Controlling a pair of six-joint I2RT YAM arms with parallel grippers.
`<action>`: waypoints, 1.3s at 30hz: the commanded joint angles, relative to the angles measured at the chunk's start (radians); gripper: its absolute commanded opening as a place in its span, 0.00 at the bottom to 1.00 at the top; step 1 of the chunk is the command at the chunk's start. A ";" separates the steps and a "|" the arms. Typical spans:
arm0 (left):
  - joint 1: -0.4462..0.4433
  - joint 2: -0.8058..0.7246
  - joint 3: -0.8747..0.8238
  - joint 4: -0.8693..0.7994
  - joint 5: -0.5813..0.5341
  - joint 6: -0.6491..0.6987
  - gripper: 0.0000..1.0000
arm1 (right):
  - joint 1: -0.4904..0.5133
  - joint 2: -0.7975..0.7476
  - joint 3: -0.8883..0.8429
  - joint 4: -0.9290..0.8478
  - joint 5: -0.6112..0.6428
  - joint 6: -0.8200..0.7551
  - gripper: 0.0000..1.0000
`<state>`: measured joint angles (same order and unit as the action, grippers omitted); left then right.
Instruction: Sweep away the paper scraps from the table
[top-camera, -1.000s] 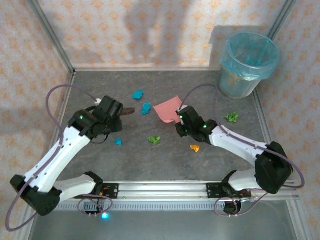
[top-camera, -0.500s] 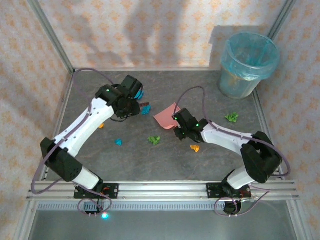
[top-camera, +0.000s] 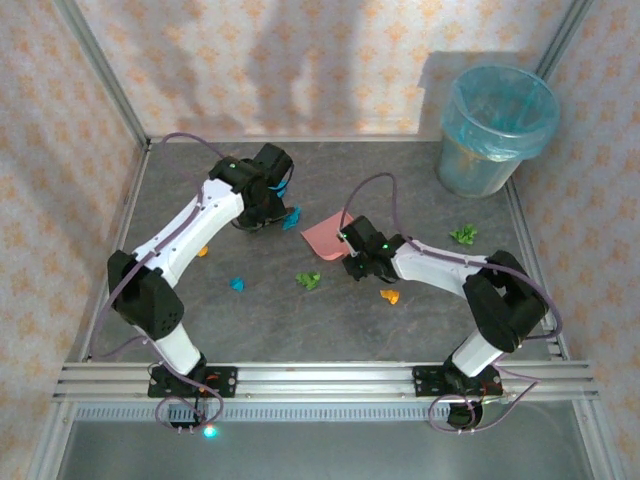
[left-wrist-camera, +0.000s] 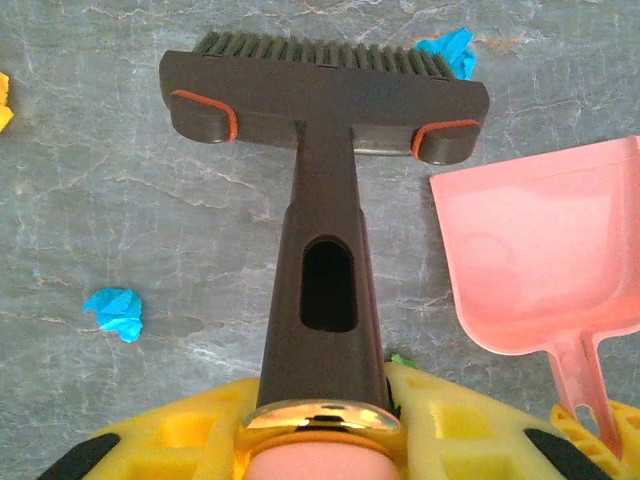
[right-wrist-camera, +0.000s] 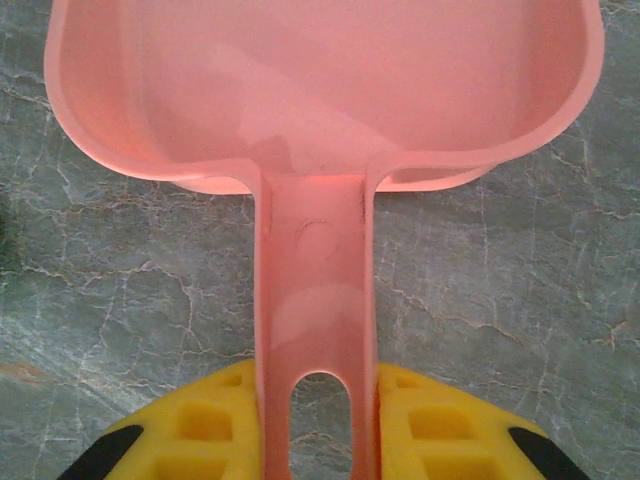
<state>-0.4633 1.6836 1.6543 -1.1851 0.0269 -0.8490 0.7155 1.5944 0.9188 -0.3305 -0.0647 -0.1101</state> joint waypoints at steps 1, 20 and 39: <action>0.017 -0.001 0.029 0.011 0.020 -0.038 0.00 | 0.005 0.011 0.020 -0.015 -0.005 -0.020 0.00; -0.019 0.045 -0.023 0.102 0.245 -0.013 0.00 | 0.003 0.032 0.028 -0.034 0.060 -0.008 0.00; -0.082 -0.072 -0.033 -0.006 0.250 0.155 0.00 | -0.025 0.013 0.014 -0.020 0.088 0.029 0.00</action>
<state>-0.5415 1.6630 1.6268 -1.1198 0.2878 -0.7307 0.6983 1.6112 0.9318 -0.3241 -0.0235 -0.0978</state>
